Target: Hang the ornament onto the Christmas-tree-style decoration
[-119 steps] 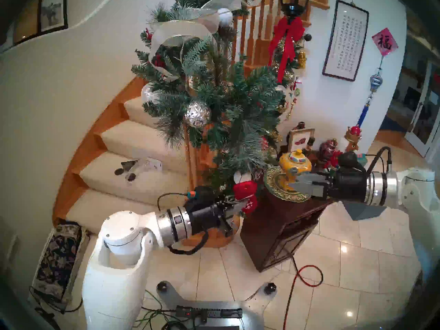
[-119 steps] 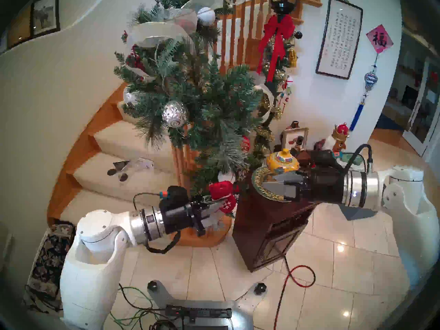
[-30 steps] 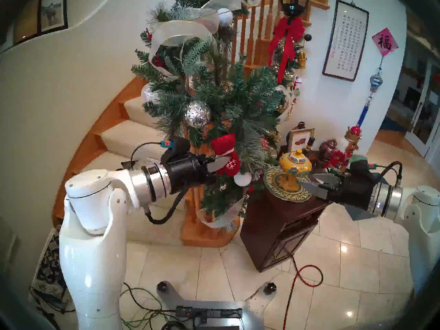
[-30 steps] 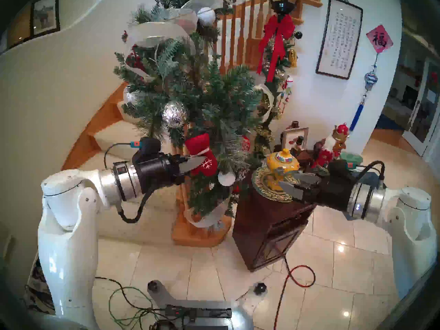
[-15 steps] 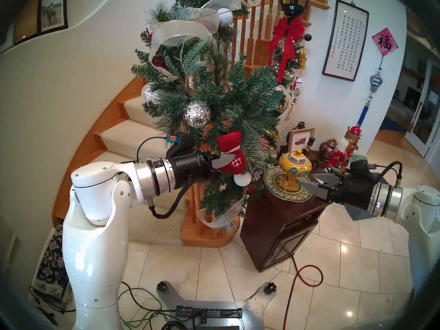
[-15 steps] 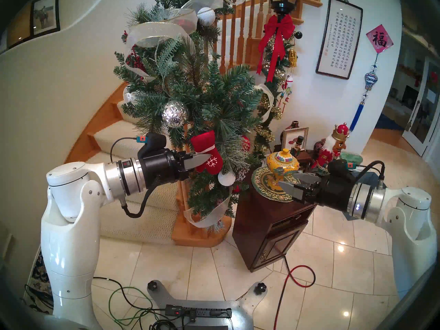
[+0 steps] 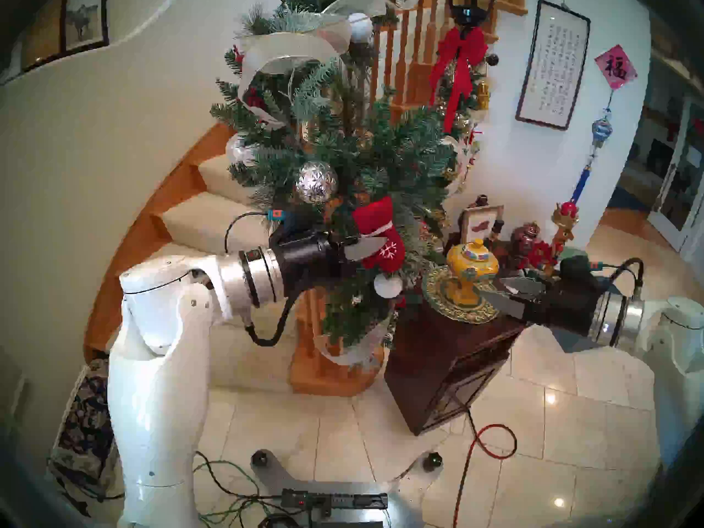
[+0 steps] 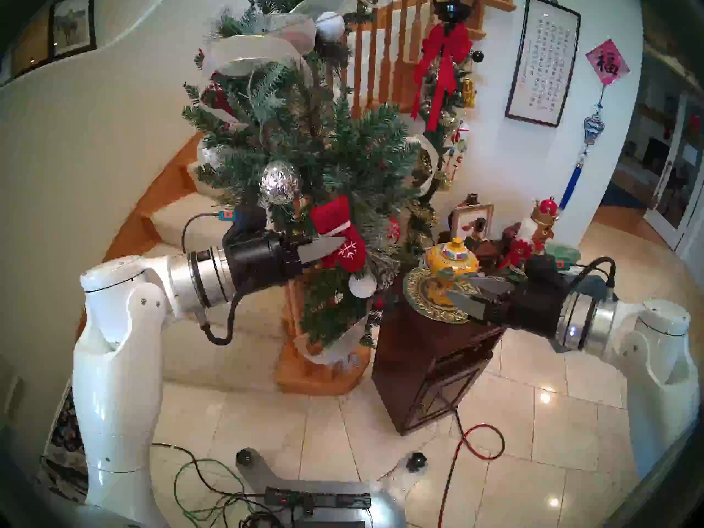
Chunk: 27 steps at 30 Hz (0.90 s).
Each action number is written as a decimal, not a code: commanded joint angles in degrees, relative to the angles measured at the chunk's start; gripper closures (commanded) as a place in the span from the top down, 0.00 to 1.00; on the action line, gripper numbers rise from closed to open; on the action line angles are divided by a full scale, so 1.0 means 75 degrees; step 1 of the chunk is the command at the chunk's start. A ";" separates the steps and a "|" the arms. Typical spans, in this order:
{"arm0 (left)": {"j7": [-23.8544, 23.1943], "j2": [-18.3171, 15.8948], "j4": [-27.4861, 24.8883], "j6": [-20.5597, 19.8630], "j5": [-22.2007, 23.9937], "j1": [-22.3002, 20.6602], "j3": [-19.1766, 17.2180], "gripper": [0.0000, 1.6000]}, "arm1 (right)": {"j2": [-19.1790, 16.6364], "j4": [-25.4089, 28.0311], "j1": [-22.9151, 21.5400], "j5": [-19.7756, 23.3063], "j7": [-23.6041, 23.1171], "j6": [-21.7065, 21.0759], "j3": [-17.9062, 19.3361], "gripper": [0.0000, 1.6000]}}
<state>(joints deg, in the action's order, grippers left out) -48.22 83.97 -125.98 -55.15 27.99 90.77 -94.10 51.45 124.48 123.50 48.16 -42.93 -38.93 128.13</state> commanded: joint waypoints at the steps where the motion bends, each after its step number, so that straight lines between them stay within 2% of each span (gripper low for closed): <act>1: 0.0354 -0.0196 -0.0026 0.0020 0.0601 -0.0088 0.0103 0.00 | -0.0017 0.0025 -0.0042 0.0011 0.0018 -0.0015 0.0052 1.00; 10: 0.1164 -0.0489 -0.0072 0.0020 0.1095 -0.0030 0.0298 0.00 | -0.0017 0.0025 -0.0042 0.0012 0.0019 -0.0016 0.0052 1.00; 27: 0.3138 -0.0997 0.0201 0.0020 0.3233 -0.0296 0.0531 0.00 | -0.0017 0.0024 -0.0042 0.0010 0.0016 -0.0012 0.0051 1.00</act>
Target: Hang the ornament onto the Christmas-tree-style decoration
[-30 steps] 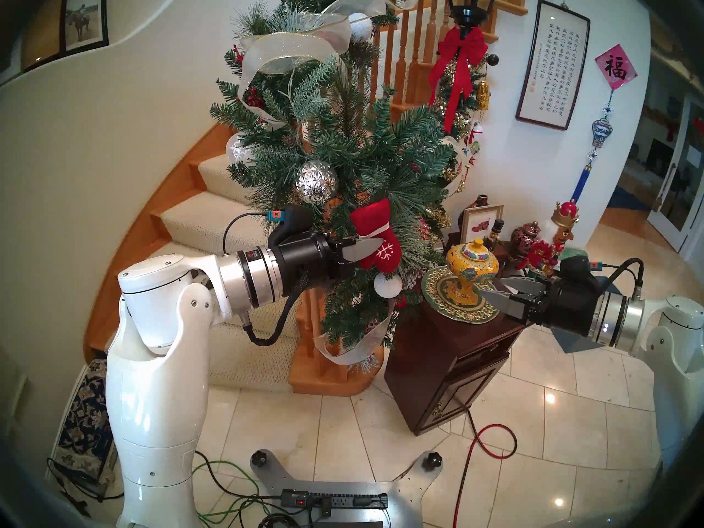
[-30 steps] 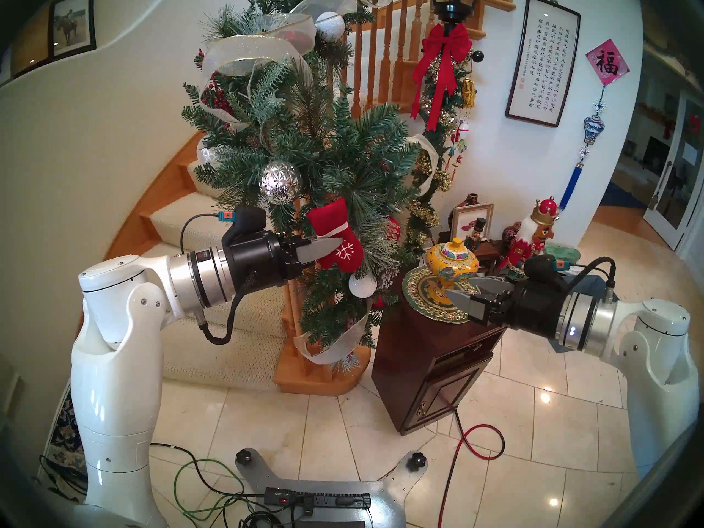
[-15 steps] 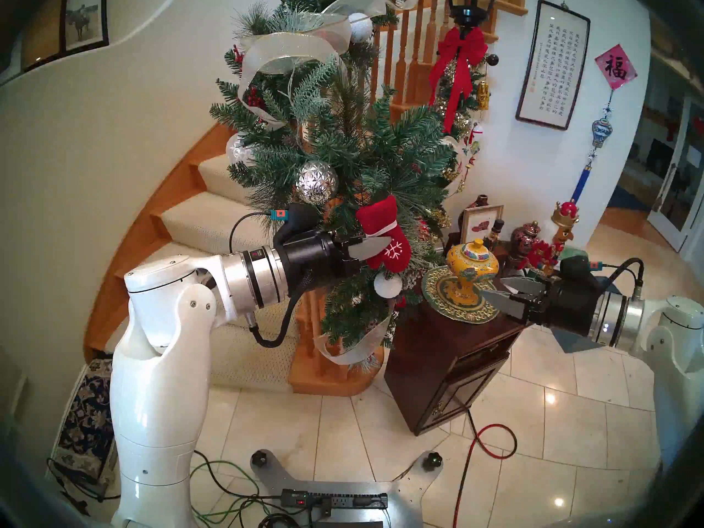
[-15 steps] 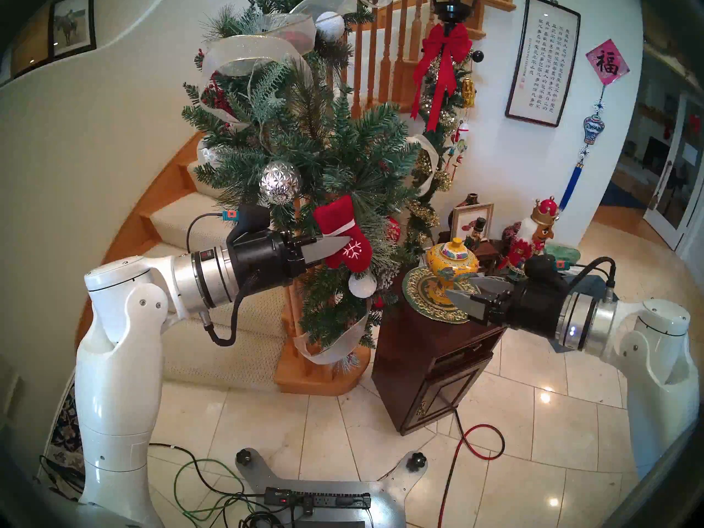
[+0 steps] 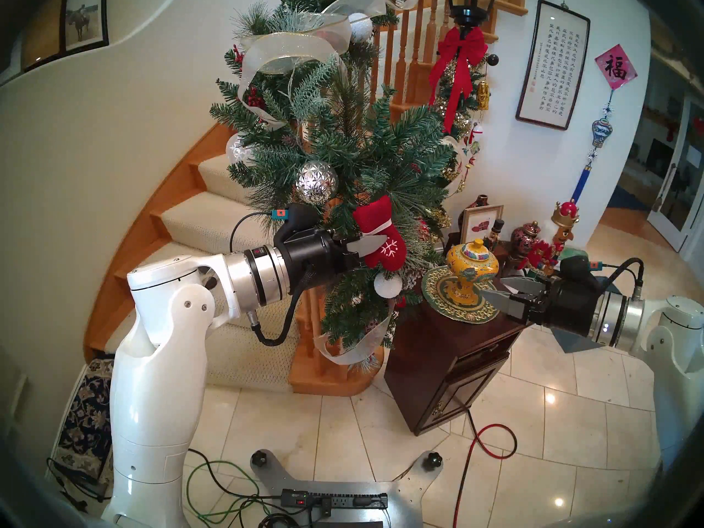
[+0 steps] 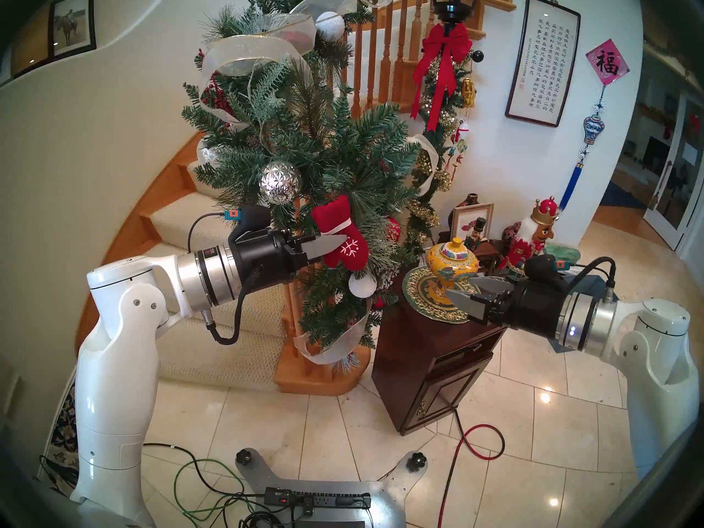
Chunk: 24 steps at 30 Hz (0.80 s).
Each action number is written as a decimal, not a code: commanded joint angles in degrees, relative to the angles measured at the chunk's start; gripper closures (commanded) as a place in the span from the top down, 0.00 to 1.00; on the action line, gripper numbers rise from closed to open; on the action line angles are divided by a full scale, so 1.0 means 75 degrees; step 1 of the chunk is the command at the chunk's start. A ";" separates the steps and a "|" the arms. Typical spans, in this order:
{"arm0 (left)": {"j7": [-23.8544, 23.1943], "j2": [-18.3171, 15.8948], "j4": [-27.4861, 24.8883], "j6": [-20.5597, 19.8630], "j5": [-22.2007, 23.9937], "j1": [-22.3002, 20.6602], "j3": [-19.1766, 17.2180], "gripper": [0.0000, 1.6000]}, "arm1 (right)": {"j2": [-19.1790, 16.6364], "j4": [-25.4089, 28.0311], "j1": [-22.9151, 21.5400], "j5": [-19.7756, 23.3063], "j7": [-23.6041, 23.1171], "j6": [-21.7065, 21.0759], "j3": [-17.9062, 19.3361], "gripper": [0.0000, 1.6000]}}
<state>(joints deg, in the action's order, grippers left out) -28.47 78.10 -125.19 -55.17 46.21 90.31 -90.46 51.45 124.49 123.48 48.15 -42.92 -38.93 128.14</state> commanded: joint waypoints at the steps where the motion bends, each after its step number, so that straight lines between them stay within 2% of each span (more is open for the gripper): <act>1: 0.0647 -0.0274 0.0106 0.0022 0.0975 -0.0262 0.0072 0.00 | -0.0016 0.0023 -0.0040 0.0010 0.0015 -0.0012 0.0051 1.00; 16: 0.2295 -0.1134 0.0285 0.0022 0.3221 -0.0620 0.0558 0.00 | -0.0016 0.0024 -0.0041 0.0011 0.0016 -0.0015 0.0052 1.00; 19: 0.2626 -0.1255 0.0322 0.0022 0.3670 -0.0676 0.0646 0.00 | -0.0016 0.0024 -0.0041 0.0011 0.0017 -0.0016 0.0052 1.00; 21: 0.2714 -0.1269 0.0327 0.0022 0.3762 -0.0686 0.0665 0.00 | -0.0016 0.0024 -0.0041 0.0011 0.0017 -0.0016 0.0052 1.00; 24: 0.3112 -0.1373 0.0359 0.0022 0.4290 -0.0750 0.0746 0.00 | -0.0015 0.0024 -0.0042 0.0011 0.0017 -0.0017 0.0052 1.00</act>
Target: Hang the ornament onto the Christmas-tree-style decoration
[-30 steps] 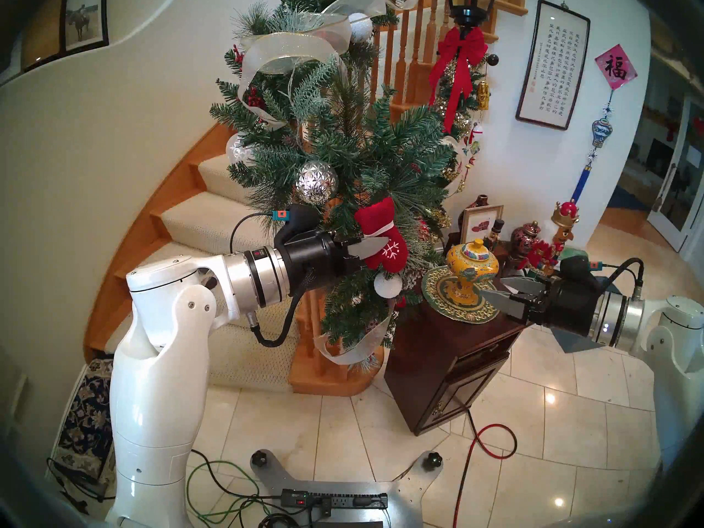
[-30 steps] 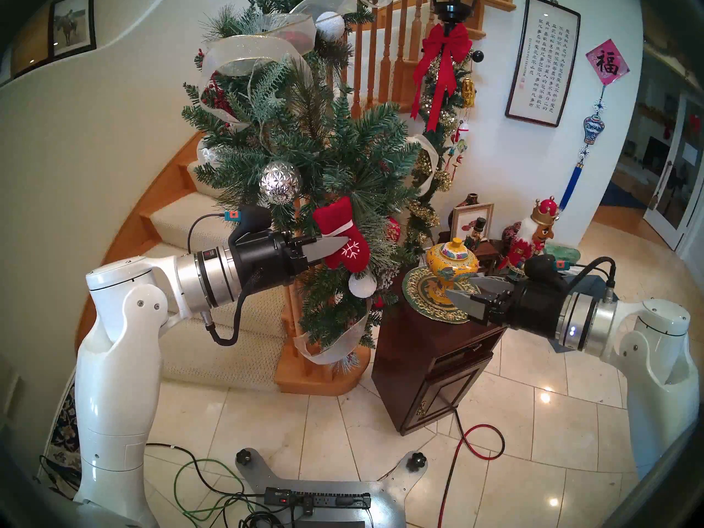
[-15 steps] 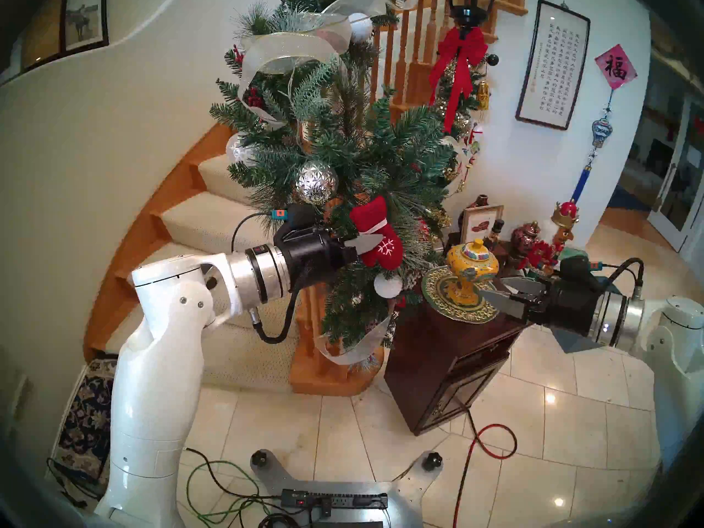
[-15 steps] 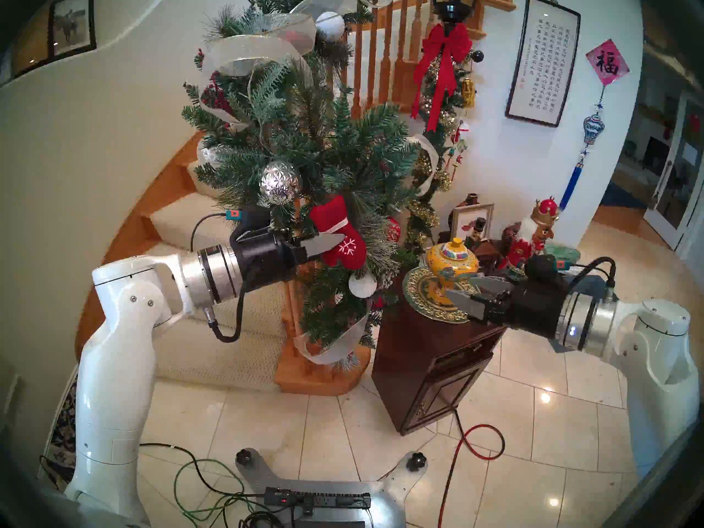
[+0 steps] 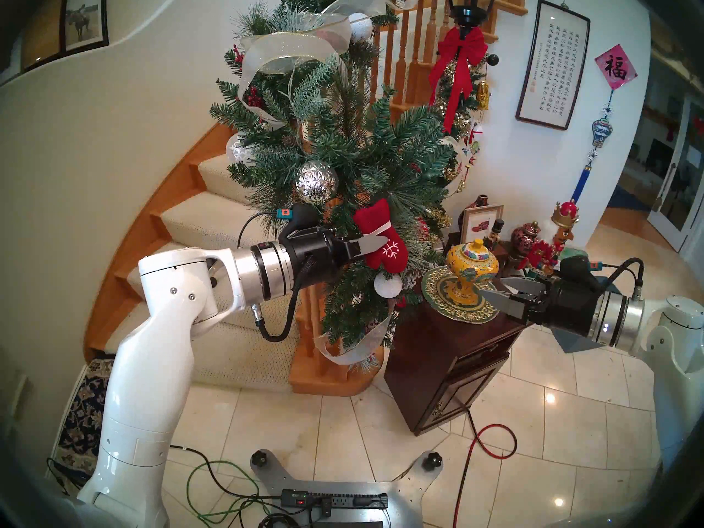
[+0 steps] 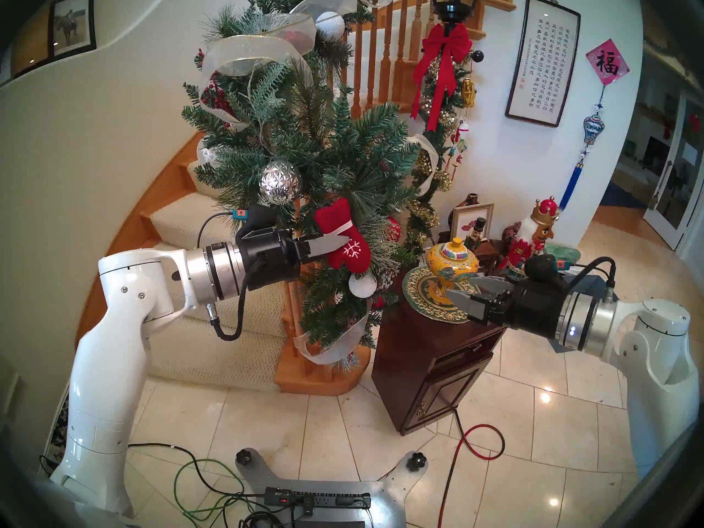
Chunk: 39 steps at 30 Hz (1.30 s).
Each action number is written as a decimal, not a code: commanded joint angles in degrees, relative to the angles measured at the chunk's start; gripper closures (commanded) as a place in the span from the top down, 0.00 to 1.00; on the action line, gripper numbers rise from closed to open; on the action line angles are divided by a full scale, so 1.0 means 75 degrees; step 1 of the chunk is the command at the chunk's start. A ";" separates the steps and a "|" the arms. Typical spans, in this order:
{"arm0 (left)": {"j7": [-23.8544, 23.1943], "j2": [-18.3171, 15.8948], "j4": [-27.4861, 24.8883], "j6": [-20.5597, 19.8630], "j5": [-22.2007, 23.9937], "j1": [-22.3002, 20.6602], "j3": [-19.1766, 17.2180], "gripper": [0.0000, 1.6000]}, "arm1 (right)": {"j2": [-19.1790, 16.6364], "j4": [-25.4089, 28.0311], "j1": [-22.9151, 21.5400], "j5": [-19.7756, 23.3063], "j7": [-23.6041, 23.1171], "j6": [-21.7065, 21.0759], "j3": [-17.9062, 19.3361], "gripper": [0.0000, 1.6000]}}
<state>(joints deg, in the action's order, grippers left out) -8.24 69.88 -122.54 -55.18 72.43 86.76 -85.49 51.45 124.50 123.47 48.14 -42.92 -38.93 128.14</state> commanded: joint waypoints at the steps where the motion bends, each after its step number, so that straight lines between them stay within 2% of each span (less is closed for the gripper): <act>1: 0.0483 -0.0296 0.0008 0.0024 0.0893 -0.0295 0.0101 0.00 | -0.0015 0.0023 -0.0040 0.0013 0.0017 -0.0017 0.0052 1.00; 13: 0.1077 -0.0437 0.0025 0.0024 0.1794 -0.0292 0.0174 0.00 | -0.0015 0.0024 -0.0040 0.0013 0.0018 -0.0019 0.0052 1.00; 32: 0.1095 -0.0754 0.0010 0.0024 0.1959 -0.0098 0.0321 0.01 | -0.0015 0.0024 -0.0040 0.0014 0.0019 -0.0019 0.0052 1.00; 34: 0.1077 -0.0778 0.0015 0.0024 0.1916 -0.0096 0.0352 0.04 | -0.0015 0.0024 -0.0040 0.0014 0.0019 -0.0020 0.0052 1.00; 37: 0.1048 -0.0812 0.0017 0.0024 0.1874 -0.0102 0.0383 0.13 | -0.0015 0.0024 -0.0040 0.0014 0.0019 -0.0020 0.0052 1.00; 38: 0.1043 -0.0819 0.0018 0.0024 0.1866 -0.0104 0.0391 0.19 | -0.0015 0.0024 -0.0040 0.0014 0.0019 -0.0020 0.0052 1.00; 39: 0.1041 -0.0829 0.0018 0.0024 0.1858 -0.0108 0.0400 0.33 | -0.0015 0.0024 -0.0040 0.0014 0.0019 -0.0020 0.0052 1.00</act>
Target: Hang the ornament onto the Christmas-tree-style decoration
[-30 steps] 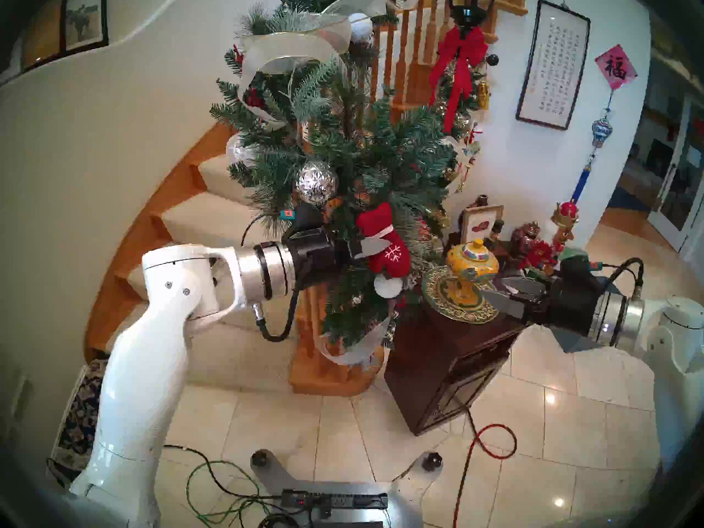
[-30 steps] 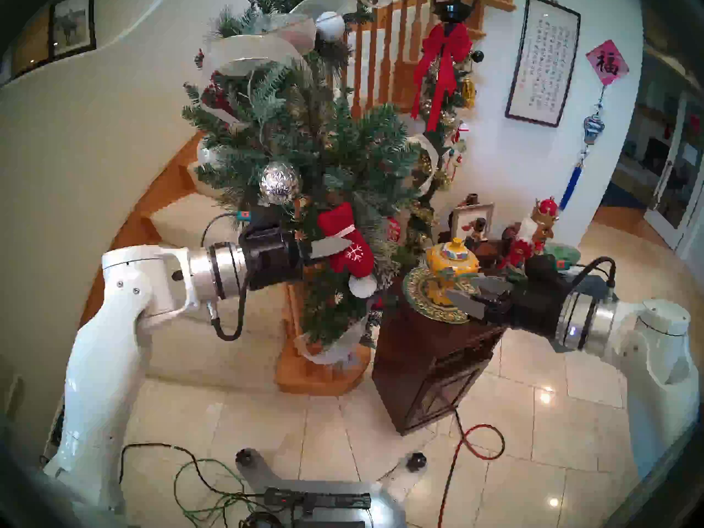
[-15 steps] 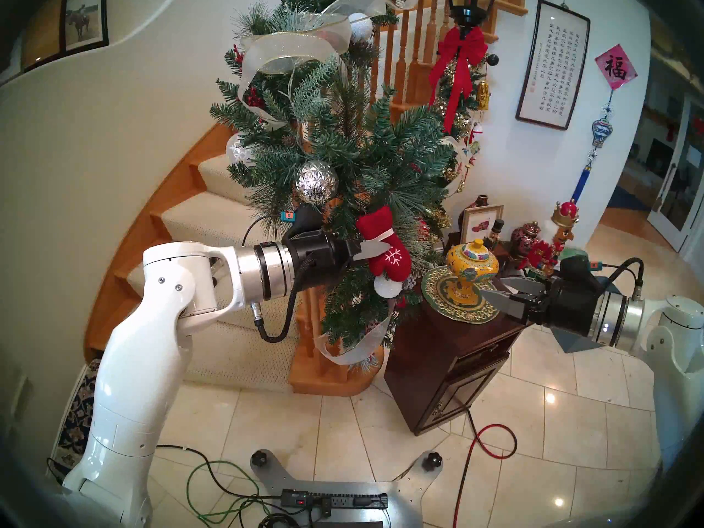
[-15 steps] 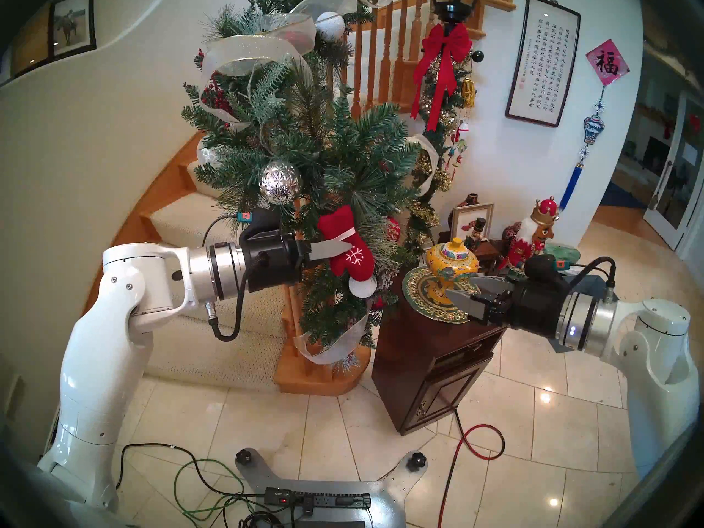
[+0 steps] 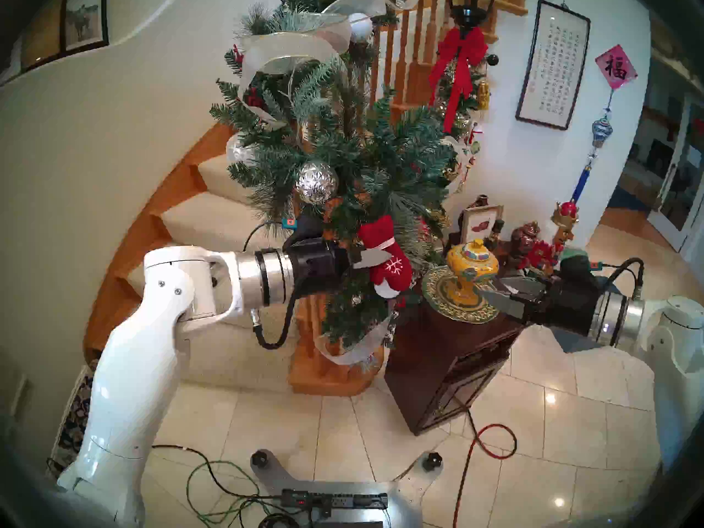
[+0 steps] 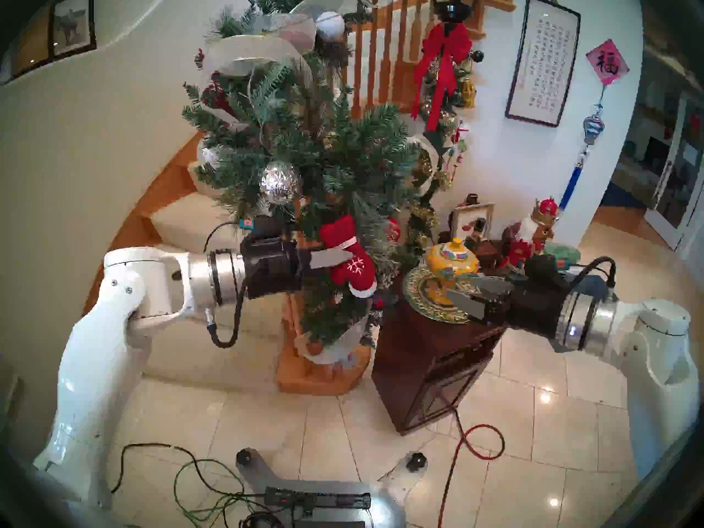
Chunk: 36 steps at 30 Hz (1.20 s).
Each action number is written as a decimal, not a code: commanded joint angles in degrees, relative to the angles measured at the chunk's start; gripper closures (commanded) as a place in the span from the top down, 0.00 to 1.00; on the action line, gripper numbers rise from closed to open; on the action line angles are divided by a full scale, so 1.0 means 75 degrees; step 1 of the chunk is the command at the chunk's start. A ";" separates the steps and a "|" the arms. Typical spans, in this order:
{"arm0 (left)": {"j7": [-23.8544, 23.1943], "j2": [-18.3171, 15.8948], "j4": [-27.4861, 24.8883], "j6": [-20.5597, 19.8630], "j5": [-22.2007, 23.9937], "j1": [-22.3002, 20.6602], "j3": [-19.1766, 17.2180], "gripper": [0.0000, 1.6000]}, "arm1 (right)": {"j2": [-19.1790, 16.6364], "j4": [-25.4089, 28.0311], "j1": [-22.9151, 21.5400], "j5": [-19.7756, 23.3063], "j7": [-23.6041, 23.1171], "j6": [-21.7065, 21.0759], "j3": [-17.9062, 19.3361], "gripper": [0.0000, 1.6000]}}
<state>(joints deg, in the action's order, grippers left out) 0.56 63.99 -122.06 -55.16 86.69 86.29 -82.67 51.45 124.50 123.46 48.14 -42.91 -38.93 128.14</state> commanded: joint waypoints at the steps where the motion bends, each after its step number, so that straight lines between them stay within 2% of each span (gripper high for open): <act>1: -0.0131 -0.0052 -0.0049 0.0021 -0.0058 -0.0046 0.0030 0.39 | -0.0015 0.0023 -0.0040 0.0014 0.0017 -0.0019 0.0052 1.00; 4: -0.0129 -0.0071 -0.0040 0.0022 -0.0094 -0.0065 0.0051 0.54 | -0.0015 0.0023 -0.0040 0.0014 0.0017 -0.0019 0.0052 1.00; 6: -0.0127 -0.0085 -0.0039 0.0038 -0.0102 -0.0071 0.0059 0.61 | -0.0015 0.0023 -0.0040 0.0014 0.0017 -0.0019 0.0052 1.00; 9: -0.0131 -0.0093 -0.0032 0.0050 -0.0113 -0.0078 0.0067 0.79 | -0.0015 0.0023 -0.0040 0.0014 0.0017 -0.0019 0.0052 1.00; 11: -0.0135 -0.0095 -0.0027 0.0056 -0.0125 -0.0083 0.0071 0.81 | -0.0015 0.0023 -0.0040 0.0014 0.0017 -0.0019 0.0052 1.00; 12: -0.0134 -0.0095 -0.0025 0.0059 -0.0130 -0.0087 0.0072 0.93 | -0.0015 0.0023 -0.0040 0.0014 0.0017 -0.0019 0.0052 1.00; 14: -0.0132 -0.0095 -0.0024 0.0067 -0.0146 -0.0090 0.0073 1.00 | -0.0015 0.0023 -0.0040 0.0014 0.0017 -0.0019 0.0052 1.00; 19: -0.0094 -0.0095 -0.0051 0.0100 -0.0206 -0.0080 0.0064 1.00 | -0.0015 0.0023 -0.0040 0.0014 0.0017 -0.0019 0.0052 1.00; 21: 0.0196 -0.0093 -0.0098 0.0050 -0.0244 -0.0112 0.0088 1.00 | -0.0015 0.0023 -0.0040 0.0014 0.0017 -0.0019 0.0052 1.00; 26: 0.0371 -0.0095 -0.0228 0.0141 -0.0465 -0.0068 0.0137 1.00 | -0.0015 0.0023 -0.0040 0.0014 0.0017 -0.0019 0.0052 1.00; 36: 0.0612 -0.0111 -0.0701 0.0311 -0.0760 0.0298 -0.0009 1.00 | -0.0015 0.0023 -0.0040 0.0013 0.0017 -0.0019 0.0052 1.00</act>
<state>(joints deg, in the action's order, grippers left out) 5.45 63.27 -125.03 -53.92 81.61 87.36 -81.98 51.45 124.51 123.46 48.14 -42.91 -38.94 128.14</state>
